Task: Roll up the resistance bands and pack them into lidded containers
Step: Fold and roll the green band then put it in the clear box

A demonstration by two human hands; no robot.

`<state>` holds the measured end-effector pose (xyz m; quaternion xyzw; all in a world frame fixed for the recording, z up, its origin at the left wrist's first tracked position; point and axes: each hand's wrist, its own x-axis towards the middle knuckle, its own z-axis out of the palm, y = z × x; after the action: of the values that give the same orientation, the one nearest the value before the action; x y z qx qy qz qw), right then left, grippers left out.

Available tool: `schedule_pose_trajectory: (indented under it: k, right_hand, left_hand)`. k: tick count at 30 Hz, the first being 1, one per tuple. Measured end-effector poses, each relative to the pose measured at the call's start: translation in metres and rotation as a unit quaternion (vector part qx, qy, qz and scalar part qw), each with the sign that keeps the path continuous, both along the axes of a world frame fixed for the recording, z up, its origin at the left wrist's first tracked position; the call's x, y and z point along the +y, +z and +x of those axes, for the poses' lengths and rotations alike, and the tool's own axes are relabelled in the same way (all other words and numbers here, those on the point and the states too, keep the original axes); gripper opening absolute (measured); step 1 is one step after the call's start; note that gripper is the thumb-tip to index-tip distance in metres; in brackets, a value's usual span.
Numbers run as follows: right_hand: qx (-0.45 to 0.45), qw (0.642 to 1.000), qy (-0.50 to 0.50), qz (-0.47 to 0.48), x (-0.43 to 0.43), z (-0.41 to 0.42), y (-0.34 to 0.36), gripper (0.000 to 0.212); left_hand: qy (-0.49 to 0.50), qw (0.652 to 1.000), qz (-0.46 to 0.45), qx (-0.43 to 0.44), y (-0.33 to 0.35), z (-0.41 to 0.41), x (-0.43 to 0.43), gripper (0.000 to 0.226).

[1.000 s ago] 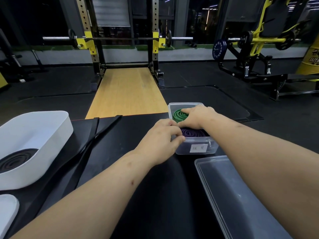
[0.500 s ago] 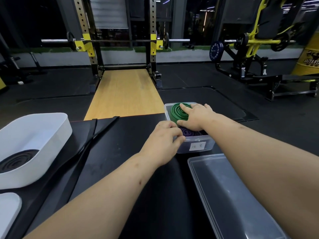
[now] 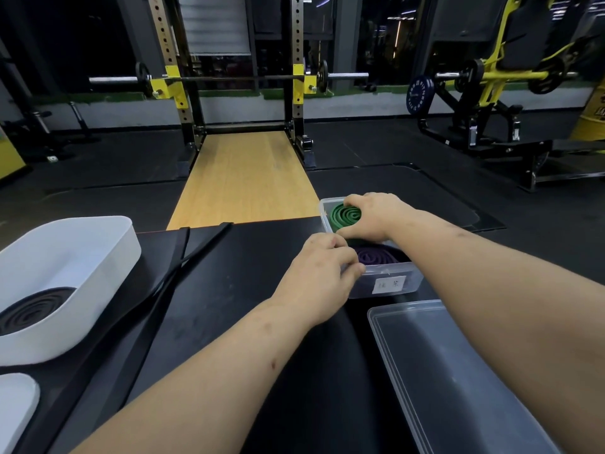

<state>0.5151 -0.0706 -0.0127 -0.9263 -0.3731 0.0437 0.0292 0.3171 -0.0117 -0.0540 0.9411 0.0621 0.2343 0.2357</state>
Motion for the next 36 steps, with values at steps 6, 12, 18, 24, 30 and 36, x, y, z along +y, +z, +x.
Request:
schedule_pose_trajectory:
  k: [6, 12, 18, 24, 30, 36]
  right_hand:
    - [0.019, 0.999, -0.01, -0.032, 0.005, -0.004, -0.007, 0.096]
    - [0.025, 0.998, -0.006, -0.062, 0.006, -0.002, -0.012, 0.108]
    - [0.011, 0.999, -0.012, -0.05, -0.007, -0.003, -0.011, 0.106]
    - [0.005, 1.0, -0.004, 0.02, -0.015, -0.01, -0.011, 0.097]
    - [0.01, 0.998, 0.004, -0.054, -0.011, -0.006, -0.013, 0.089]
    - [0.039, 0.994, 0.005, -0.1, -0.003, -0.006, -0.006, 0.088]
  left_hand:
    - [-0.002, 1.0, 0.002, -0.005, -0.002, 0.0, 0.0, 0.024]
    - [-0.007, 1.0, -0.006, -0.029, -0.006, -0.002, -0.003, 0.022]
    - [-0.008, 1.0, -0.003, -0.01, -0.001, -0.003, -0.003, 0.024]
    - [-0.009, 1.0, 0.003, -0.011, -0.001, -0.002, -0.003, 0.023]
    - [-0.007, 1.0, -0.005, -0.027, -0.004, 0.0, -0.003, 0.021]
    - [-0.007, 0.999, -0.002, -0.031, -0.004, -0.001, -0.003, 0.023]
